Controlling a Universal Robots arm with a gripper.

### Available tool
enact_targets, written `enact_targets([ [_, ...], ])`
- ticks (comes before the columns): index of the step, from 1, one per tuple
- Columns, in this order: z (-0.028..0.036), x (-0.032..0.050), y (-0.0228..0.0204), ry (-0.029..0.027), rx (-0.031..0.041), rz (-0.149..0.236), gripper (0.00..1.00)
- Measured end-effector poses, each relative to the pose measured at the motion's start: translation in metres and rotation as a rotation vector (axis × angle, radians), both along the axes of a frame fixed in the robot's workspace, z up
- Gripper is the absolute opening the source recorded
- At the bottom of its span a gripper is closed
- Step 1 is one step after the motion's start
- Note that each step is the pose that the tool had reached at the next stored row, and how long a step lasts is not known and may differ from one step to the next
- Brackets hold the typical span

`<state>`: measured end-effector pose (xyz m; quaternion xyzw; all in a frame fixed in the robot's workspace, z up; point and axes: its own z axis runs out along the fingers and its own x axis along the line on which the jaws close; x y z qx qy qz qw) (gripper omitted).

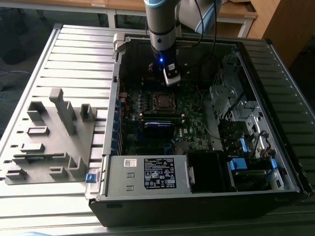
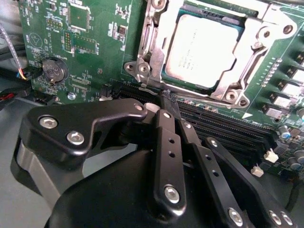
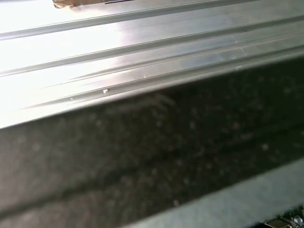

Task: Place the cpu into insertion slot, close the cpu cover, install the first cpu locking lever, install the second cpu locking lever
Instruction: 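Install the first cpu locking lever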

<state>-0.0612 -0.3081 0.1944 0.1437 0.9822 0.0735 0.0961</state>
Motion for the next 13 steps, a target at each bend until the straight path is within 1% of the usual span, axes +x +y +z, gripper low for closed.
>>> enact_targets([
  [8,0.0032,0.0,0.0001,-0.0002,0.0001,-0.003,0.11],
  [9,0.0032,0.0,0.0001,-0.0004,-0.0012,-0.003,0.11],
  [11,0.0033,0.0,0.0,-0.0001,-0.0066,-0.004,0.11],
  [13,0.0031,0.0,0.0,-0.0006,-0.0099,-0.004,0.11],
])
